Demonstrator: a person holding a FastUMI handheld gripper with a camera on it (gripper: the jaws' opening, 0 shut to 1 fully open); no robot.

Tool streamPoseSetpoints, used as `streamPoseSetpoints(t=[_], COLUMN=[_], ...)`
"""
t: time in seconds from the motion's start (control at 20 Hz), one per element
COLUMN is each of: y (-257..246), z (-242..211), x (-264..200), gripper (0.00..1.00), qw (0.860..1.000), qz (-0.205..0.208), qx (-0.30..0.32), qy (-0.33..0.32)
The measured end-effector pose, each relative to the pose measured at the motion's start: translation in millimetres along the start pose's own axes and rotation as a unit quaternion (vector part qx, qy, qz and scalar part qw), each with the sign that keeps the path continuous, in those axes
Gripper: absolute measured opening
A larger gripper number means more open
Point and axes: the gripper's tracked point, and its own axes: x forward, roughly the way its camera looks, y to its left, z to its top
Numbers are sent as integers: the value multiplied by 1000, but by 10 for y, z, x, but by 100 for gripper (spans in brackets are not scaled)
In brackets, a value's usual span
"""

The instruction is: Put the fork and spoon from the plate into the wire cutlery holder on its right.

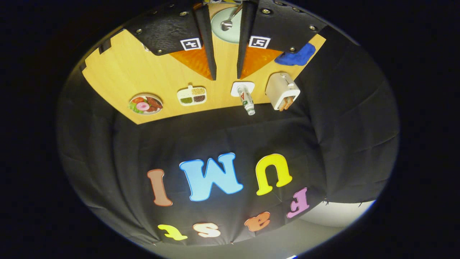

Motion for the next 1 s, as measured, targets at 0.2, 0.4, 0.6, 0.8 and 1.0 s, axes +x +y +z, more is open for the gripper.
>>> streamPoseSetpoints(t=[0.2,0.4,0.6,0.8,1.0], y=[52,195,269,210,181], z=[-336,-689,-1174,-1708,-2117], x=[148,249,318,326,369], gripper=[41,41,42,42,42], qw=[998,993,980,955,930], qz=[11,29,38,17,0], qx=[14,17,29,72,92], qy=[60,115,193,286,355])
